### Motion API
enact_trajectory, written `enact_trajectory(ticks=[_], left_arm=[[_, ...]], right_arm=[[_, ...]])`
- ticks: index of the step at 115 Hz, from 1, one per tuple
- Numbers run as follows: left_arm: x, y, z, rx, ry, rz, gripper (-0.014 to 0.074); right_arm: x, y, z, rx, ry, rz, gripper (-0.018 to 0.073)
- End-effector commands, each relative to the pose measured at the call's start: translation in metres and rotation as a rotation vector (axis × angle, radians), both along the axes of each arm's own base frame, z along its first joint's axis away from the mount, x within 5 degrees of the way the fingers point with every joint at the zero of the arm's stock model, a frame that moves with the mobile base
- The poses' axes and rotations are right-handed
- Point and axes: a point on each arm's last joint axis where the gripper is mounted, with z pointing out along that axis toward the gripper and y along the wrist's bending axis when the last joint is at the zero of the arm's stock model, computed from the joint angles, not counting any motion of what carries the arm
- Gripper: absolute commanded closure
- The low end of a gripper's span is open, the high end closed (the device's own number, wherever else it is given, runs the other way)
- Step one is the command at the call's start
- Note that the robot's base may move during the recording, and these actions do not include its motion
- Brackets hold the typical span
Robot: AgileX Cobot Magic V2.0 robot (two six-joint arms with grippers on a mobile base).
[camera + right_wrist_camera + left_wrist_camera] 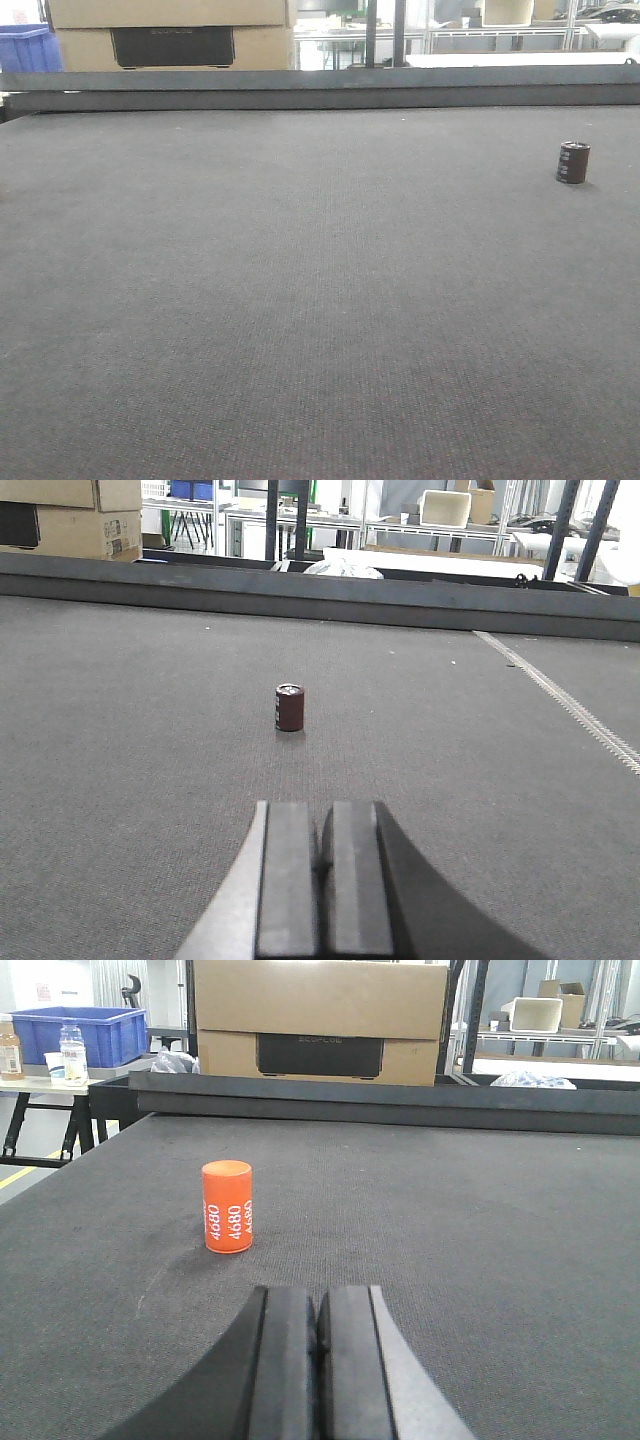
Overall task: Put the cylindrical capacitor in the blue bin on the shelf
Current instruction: 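Move both grippers toward the capacitor and the orange cylinder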
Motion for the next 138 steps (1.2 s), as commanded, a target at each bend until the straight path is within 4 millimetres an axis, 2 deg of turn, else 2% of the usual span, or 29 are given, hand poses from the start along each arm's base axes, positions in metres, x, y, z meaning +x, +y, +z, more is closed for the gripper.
enact_trajectory(ticks=[1,34,54,92,103,115,120,133,138], left_arm=[[-0.001,0.000,0.003,-0.009,-0.026,0.000,0.0708],[-0.001,0.000,0.005,-0.012,-0.054,-0.001,0.0708],[-0.002,0.000,0.015,-0.029,-0.163,-0.003,0.0708],[-0.005,0.001,0.026,-0.074,-0.260,-0.004,0.0708],[-0.009,0.001,0.044,-0.079,-0.311,-0.005,0.0708],[-0.011,0.001,0.073,-0.077,-0.294,-0.007,0.0708],[-0.011,0.001,0.091,-0.063,-0.272,-0.006,0.0708],[-0.008,0.001,0.136,0.007,-0.184,0.009,0.0704],[0.000,0.001,0.149,0.022,-0.123,0.015,0.0678]], right_arm=[[0.000,0.000,0.001,-0.010,-0.018,-0.006,0.0712],[0.000,0.000,0.001,-0.010,-0.018,-0.006,0.0712],[0.000,0.000,0.001,-0.010,-0.018,-0.006,0.0712],[-0.001,-0.003,0.017,-0.012,-0.194,-0.031,0.0712],[-0.003,-0.004,0.022,0.014,-0.256,-0.041,0.0712],[-0.004,-0.008,0.028,0.204,-0.311,-0.059,0.0712],[-0.008,-0.008,0.044,0.253,-0.345,-0.050,0.0712],[-0.023,-0.001,0.092,0.238,-0.369,0.017,0.0703],[-0.026,0.001,0.113,0.211,-0.342,0.040,0.0657]])
